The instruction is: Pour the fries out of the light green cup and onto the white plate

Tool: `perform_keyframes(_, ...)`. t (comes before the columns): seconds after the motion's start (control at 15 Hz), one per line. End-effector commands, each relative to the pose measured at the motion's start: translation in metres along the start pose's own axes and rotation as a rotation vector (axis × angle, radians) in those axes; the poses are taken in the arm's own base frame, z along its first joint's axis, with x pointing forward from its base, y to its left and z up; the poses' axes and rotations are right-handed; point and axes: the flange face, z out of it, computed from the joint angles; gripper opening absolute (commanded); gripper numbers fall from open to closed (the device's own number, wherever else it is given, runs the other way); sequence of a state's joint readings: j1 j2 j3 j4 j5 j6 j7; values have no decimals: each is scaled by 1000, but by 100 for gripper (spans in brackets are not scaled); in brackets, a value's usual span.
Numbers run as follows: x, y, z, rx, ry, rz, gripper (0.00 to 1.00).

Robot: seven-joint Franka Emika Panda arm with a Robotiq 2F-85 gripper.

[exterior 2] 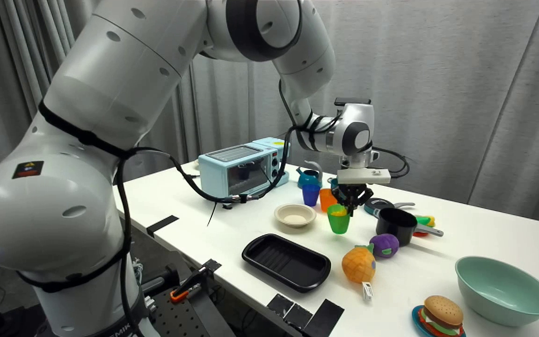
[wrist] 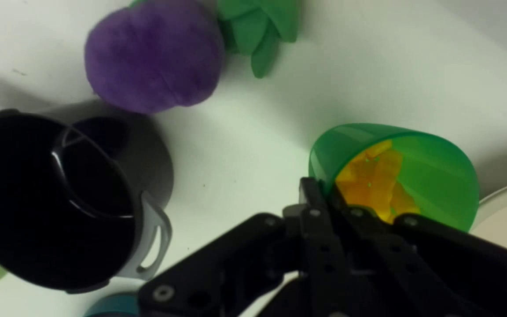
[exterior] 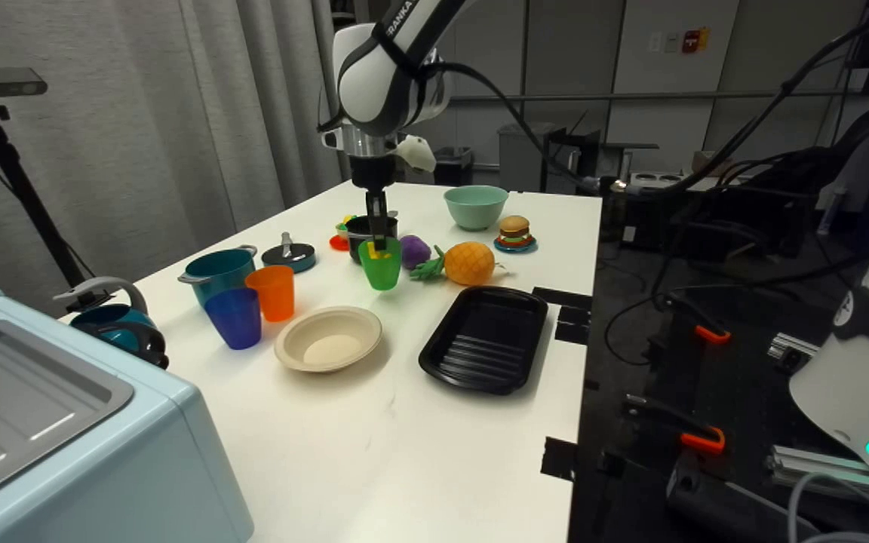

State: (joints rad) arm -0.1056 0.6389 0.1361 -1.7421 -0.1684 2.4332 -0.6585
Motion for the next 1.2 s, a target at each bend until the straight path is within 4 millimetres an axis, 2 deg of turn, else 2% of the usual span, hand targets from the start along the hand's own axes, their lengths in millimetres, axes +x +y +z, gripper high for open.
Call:
perform_keyframes(0.0, -28, 12, -41, 3, -24, -26, 1)
perform_keyframes(0.2, -35, 22, -59, -30, 4, -48, 1)
perform_keyframes(0.47, -35, 25, -69, -61, 50, -81, 1)
perform_keyframes(0.53, 1, -9, -88, -61, 60, -98, 1)
perform_keyframes(0.6, -5, -3, -98, -64, 73, -115, 1)
perform_keyframes(0.67, 31, -40, -92, -66, 77, -129, 1)
perform_keyframes(0.93, 77, -90, -111, -66, 109, -203, 1)
perform_keyframes(1.13, 93, -113, -115, -77, 108, -231, 1)
